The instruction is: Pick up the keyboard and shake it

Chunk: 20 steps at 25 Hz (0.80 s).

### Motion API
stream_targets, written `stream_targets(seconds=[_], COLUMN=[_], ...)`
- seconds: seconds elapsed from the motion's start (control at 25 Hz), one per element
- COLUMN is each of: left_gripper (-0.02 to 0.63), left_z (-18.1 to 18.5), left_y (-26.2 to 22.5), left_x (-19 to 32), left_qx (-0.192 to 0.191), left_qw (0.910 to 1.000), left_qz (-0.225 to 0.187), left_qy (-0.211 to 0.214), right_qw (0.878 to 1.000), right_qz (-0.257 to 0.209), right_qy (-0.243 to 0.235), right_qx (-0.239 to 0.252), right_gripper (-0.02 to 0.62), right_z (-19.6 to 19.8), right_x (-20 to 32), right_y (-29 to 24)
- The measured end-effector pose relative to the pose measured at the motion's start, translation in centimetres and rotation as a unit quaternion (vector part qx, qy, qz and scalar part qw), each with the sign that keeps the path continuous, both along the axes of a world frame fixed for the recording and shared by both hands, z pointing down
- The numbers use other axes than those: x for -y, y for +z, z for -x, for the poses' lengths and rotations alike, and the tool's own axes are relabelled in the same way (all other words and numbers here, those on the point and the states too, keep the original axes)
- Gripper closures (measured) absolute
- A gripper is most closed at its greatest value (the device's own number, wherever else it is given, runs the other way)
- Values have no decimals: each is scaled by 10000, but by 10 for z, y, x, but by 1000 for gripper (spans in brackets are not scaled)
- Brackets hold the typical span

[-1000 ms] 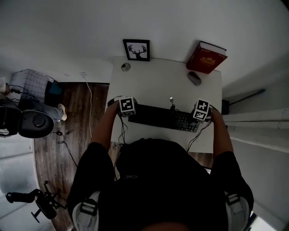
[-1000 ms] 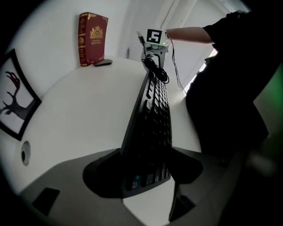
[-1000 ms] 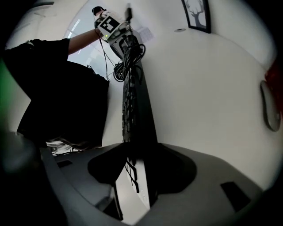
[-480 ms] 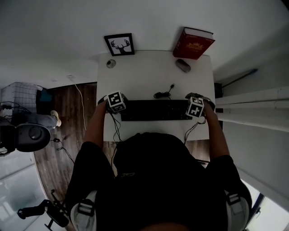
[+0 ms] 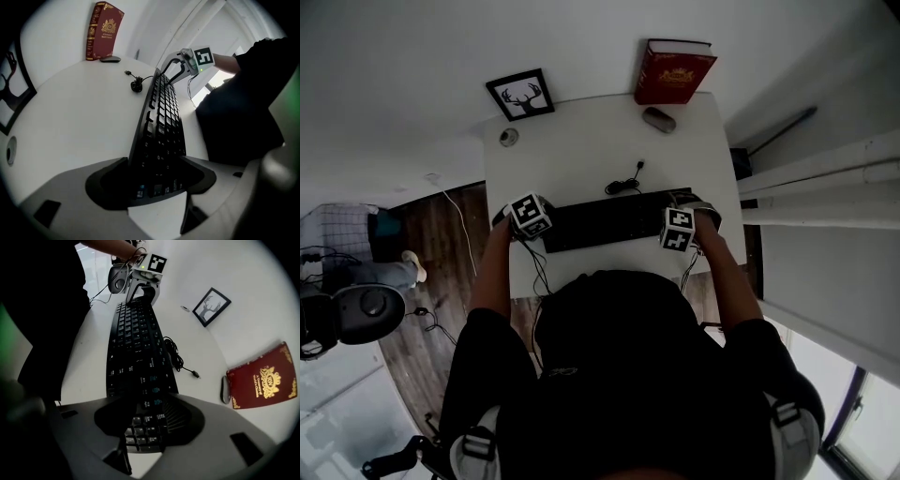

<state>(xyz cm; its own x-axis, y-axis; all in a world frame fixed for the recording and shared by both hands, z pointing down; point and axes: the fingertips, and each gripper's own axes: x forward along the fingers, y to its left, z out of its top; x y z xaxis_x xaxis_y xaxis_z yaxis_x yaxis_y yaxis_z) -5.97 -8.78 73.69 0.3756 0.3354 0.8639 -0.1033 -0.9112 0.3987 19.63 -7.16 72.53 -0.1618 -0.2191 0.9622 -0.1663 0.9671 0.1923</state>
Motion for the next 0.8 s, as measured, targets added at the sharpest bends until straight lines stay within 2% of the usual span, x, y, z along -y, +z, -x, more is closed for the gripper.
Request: stream_targets(seconds=[0.16, 0.24, 0.32, 0.4, 0.52, 0.6, 0.64, 0.68, 0.72, 0.8], left_gripper=[270, 250, 224, 227, 283, 444, 524, 574, 601, 603], left_z=[-1, 3, 3, -2, -8, -12, -17, -22, -26, -28], left_y=[3, 4, -2, -13, -26, -40, -48, -55, -59, -64], left_x=[3, 10, 18, 19, 13, 16, 16, 15, 13, 9], left_qx=[-140, -140, -109, 60, 404, 500, 468, 417, 396, 492], left_qw=[9995, 9977, 9928, 9849, 9638, 9504, 9468, 9450, 9435, 9349], left_qz=[-234, -658, -1179, -1635, -2407, -2946, -3126, -3229, -3291, -3443], left_qy=[-127, -80, 162, 562, 1078, 865, 610, 308, -9, -712], right_qw=[9999, 9998, 9997, 9998, 9995, 9990, 9990, 9991, 9993, 9996], right_qz=[1, 115, 189, 33, -5, 95, 112, 106, 89, 31], right_qy=[19, 33, -49, -121, 79, 173, 162, 123, 76, 23], right_qx=[103, 130, 128, 155, 321, 408, 410, 384, 341, 277], right_gripper=[410, 425, 548, 549, 563, 563, 563, 563, 563, 563], right_z=[-1, 0, 2, 2, 2, 4, 4, 5, 4, 3], right_x=[6, -1, -9, -12, -13, -13, -13, -13, -13, -13], right_y=[1, 6, 10, 8, 7, 8, 8, 9, 10, 10])
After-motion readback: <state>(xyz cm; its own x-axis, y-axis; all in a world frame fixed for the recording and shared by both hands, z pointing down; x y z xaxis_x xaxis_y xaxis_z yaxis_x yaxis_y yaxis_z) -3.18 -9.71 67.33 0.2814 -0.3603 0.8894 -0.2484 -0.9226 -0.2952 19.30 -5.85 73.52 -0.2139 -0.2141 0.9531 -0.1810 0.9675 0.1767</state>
